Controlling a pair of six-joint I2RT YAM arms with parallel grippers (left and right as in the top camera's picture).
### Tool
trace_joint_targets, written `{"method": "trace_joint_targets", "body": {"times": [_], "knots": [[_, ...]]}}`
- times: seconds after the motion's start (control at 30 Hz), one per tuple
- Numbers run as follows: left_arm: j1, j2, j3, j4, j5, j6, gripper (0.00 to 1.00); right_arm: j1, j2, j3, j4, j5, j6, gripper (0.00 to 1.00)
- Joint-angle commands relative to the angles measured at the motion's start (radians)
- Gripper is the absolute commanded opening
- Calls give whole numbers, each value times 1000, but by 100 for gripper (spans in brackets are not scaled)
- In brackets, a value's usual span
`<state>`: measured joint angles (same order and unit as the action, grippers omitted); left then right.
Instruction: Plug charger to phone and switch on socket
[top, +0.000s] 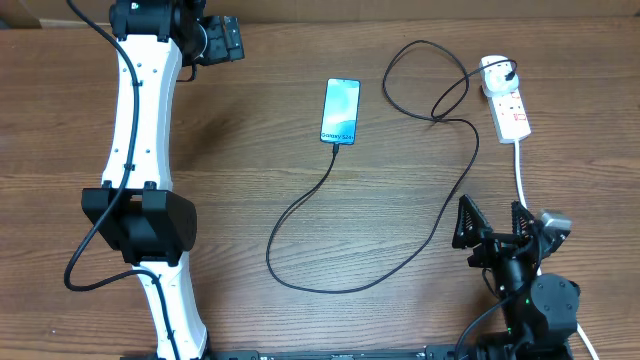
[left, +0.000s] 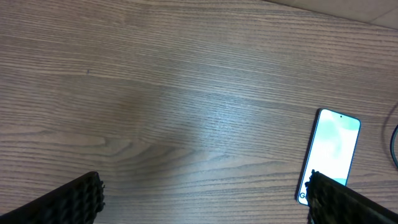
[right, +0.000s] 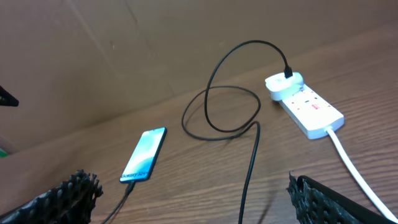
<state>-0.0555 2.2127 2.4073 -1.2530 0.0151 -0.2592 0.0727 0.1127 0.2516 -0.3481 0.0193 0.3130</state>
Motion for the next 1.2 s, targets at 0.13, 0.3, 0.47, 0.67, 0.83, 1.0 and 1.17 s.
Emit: {"method": "trace_joint_targets", "body": {"times": [0.13, 0.3, 0.47, 0.67, 0.83, 1.0, 1.17], "knots": [[-5, 7, -2, 0, 4, -10, 100, 6, -97, -108, 102, 40, -8, 100], [-5, 7, -2, 0, 4, -10, 100, 6, -111, -118, 119, 48, -8, 100], [-5, 7, -2, 0, 4, -10, 100, 6, -111, -118, 149, 47, -68, 100], [-5, 7, -2, 0, 4, -10, 100, 6, -111, -144, 224, 47, -83, 100], [-5, 7, -2, 0, 4, -10, 100, 6, -111, -216, 355, 47, -83, 100], [-5, 7, -2, 0, 4, -10, 100, 6, -111, -244, 404, 48, -107, 100], [-5, 7, -2, 0, 4, -10, 100, 4, -111, -244, 397, 27, -180, 100]]}}
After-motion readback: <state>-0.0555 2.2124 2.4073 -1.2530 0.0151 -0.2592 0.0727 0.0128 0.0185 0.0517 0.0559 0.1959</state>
